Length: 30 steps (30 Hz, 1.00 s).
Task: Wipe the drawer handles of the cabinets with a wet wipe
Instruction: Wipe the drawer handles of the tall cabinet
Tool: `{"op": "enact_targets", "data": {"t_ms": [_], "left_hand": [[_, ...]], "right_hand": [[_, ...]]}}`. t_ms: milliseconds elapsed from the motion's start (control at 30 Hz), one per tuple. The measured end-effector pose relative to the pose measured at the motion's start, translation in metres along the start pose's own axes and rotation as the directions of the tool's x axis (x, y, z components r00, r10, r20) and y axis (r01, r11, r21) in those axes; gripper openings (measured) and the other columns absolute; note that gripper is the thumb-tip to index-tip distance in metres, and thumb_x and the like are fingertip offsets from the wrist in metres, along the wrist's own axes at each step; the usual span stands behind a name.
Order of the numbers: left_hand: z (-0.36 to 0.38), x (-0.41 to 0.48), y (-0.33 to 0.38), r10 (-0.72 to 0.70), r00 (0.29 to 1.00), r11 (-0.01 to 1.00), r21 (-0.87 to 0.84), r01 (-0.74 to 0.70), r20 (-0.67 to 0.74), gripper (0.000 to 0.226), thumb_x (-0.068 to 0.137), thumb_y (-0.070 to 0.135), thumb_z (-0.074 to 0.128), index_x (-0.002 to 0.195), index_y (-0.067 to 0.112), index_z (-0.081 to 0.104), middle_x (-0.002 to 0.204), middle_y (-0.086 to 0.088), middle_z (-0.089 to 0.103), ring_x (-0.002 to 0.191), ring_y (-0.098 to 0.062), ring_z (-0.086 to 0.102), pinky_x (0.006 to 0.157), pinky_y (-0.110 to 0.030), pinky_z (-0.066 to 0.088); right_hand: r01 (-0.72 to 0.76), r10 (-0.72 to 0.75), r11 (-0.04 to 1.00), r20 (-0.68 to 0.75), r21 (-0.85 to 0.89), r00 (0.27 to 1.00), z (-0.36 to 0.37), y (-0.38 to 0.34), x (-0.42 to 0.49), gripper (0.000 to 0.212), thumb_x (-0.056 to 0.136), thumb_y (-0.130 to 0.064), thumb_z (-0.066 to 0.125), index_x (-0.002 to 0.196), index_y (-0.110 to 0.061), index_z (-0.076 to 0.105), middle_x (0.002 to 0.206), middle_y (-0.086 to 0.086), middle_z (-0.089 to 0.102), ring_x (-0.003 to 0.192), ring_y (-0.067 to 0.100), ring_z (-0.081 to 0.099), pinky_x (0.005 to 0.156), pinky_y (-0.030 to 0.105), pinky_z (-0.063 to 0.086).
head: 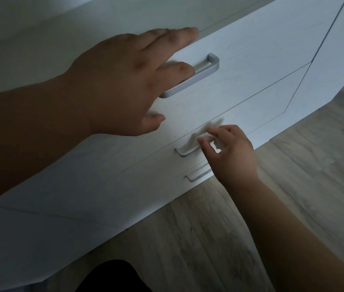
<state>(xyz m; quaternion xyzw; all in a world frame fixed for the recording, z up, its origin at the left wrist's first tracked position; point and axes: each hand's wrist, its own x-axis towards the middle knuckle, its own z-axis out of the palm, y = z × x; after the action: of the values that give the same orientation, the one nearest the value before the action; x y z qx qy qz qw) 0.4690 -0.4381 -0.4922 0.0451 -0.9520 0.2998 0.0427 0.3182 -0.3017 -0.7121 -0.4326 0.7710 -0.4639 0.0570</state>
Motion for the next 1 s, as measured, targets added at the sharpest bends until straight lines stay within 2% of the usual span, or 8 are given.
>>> {"op": "enact_targets", "data": {"t_ms": [167,300,467,600,700,767,867,1000], "left_hand": [[0.000,-0.001,-0.001,-0.002,1.000,1.000,-0.004,0.002,-0.001,0.073,0.082,0.050,0.068,0.140,0.011,0.047,0.171,-0.014,0.018,0.146,-0.038,0.038,0.095,-0.051,0.049],[0.000,0.000,0.000,0.000,1.000,1.000,-0.011,0.000,-0.007,0.072,0.081,0.049,0.068,0.139,0.010,0.048,0.171,-0.014,0.018,0.146,-0.038,0.038,0.094,-0.051,0.049],[0.000,-0.001,-0.001,0.000,1.000,1.000,-0.012,0.000,-0.006,0.072,0.081,0.048,0.068,0.139,0.011,0.048,0.171,-0.014,0.018,0.146,-0.037,0.038,0.093,-0.051,0.049],[0.000,0.000,-0.001,-0.003,1.000,1.000,-0.027,0.004,0.015,0.071,0.082,0.049,0.067,0.140,0.012,0.048,0.171,-0.013,0.017,0.146,-0.036,0.037,0.094,-0.051,0.049],[-0.001,0.000,0.000,-0.002,1.000,1.000,-0.019,0.003,0.010,0.071,0.084,0.050,0.065,0.141,0.011,0.048,0.171,-0.013,0.018,0.147,-0.037,0.037,0.093,-0.050,0.049],[0.002,-0.001,0.005,-0.055,0.998,0.996,-0.075,0.055,0.007,0.076,0.086,0.051,0.056,0.149,0.011,0.044,0.171,-0.013,0.019,0.149,-0.038,0.035,0.101,-0.053,0.045],[-0.002,0.001,0.014,-0.180,0.982,0.963,-0.193,0.189,0.066,0.091,0.080,0.062,0.036,0.159,0.018,0.032,0.172,-0.010,0.021,0.153,-0.036,0.030,0.113,-0.054,0.037],[-0.001,0.008,0.012,-0.086,0.994,0.990,-0.105,0.093,0.073,0.082,0.084,0.059,0.044,0.153,0.015,0.037,0.171,-0.013,0.020,0.150,-0.037,0.034,0.105,-0.055,0.044]], "right_hand": [[0.012,0.001,0.994,0.117,-0.111,0.993,0.000,-0.001,0.012,0.023,0.097,-0.052,0.059,0.102,-0.033,0.071,0.091,-0.010,0.058,0.081,0.008,0.056,0.068,0.029,0.046],[0.046,-0.012,0.991,0.252,-0.129,0.968,-0.006,0.003,0.024,0.022,0.097,-0.046,0.056,0.094,-0.029,0.069,0.074,-0.012,0.063,0.074,0.011,0.059,0.065,0.032,0.051],[0.067,-0.044,0.995,0.268,-0.080,0.962,-0.010,0.005,0.028,0.031,0.098,-0.040,0.058,0.069,-0.031,0.049,0.053,-0.010,0.048,0.055,0.009,0.049,0.053,0.029,0.036],[0.017,-0.023,0.999,0.201,0.032,0.979,-0.012,0.011,0.024,0.014,0.102,-0.036,0.056,0.093,-0.025,0.055,0.063,-0.003,0.060,0.060,0.016,0.058,0.054,0.034,0.045],[0.063,-0.074,0.994,0.134,0.086,0.988,-0.019,0.020,0.024,0.015,0.102,-0.034,0.060,0.092,-0.023,0.060,0.065,-0.005,0.065,0.062,0.011,0.062,0.056,0.034,0.050],[0.099,-0.113,0.988,0.116,0.118,0.987,-0.022,0.022,0.025,0.011,0.101,-0.030,0.063,0.093,-0.023,0.066,0.066,-0.013,0.066,0.065,0.006,0.064,0.057,0.028,0.048],[0.145,-0.163,0.983,0.167,0.112,0.972,-0.021,0.023,0.026,0.010,0.101,-0.028,0.063,0.097,-0.026,0.072,0.069,-0.008,0.067,0.067,0.010,0.063,0.060,0.031,0.050],[0.186,-0.179,0.983,0.278,0.000,0.944,-0.020,0.023,0.031,0.016,0.101,-0.036,0.057,0.103,-0.033,0.073,0.064,-0.006,0.061,0.065,0.010,0.058,0.064,0.035,0.052]]}}
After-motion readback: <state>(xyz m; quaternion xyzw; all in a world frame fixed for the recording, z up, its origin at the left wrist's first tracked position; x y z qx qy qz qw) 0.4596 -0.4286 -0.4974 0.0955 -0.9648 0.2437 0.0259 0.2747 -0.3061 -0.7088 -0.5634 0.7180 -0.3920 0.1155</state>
